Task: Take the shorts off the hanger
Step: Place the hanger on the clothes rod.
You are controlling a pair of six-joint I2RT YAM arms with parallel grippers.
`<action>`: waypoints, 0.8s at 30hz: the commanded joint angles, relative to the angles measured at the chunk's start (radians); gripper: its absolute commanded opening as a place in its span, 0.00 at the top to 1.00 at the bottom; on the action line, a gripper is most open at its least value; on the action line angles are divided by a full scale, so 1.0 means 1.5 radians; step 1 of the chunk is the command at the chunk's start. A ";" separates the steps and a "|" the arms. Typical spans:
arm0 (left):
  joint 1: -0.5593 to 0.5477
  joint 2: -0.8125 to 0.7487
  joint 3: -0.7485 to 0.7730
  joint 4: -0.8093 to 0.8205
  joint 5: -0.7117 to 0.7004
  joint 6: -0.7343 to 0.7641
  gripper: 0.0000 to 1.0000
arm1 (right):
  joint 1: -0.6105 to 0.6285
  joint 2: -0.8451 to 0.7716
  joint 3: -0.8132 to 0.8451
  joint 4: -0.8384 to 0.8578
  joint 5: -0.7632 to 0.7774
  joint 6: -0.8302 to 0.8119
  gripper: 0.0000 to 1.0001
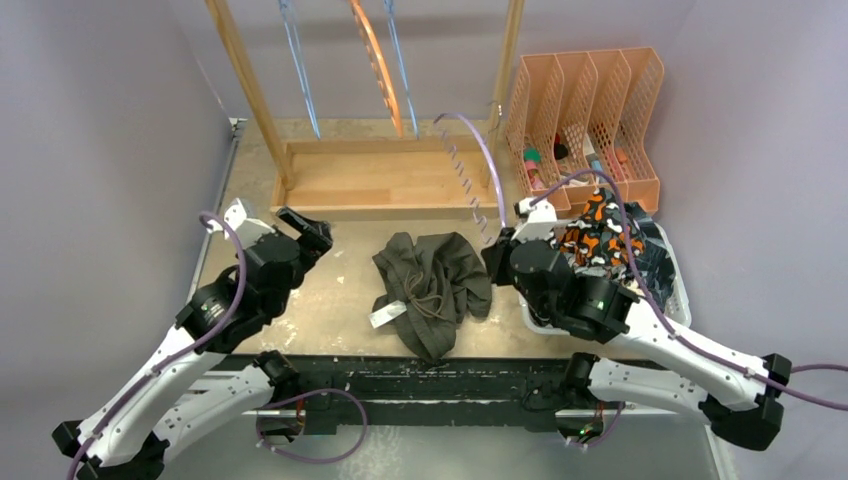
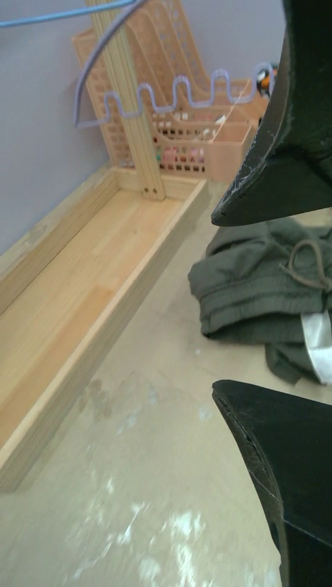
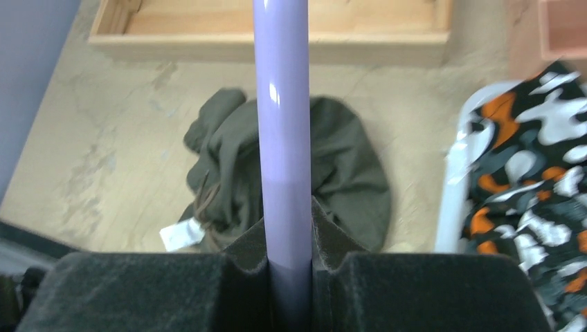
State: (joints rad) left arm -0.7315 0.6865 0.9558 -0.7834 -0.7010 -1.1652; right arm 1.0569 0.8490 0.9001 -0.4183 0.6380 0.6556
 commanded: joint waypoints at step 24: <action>0.002 -0.103 -0.095 0.150 -0.120 0.367 0.17 | -0.184 0.256 0.483 -0.064 -0.119 -0.294 1.00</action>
State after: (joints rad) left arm -0.7315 0.5762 0.8417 -0.5861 -0.8669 -0.6640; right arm 0.7937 1.1736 1.5230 -0.5350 0.4355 0.2680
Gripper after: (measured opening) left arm 0.828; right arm 0.130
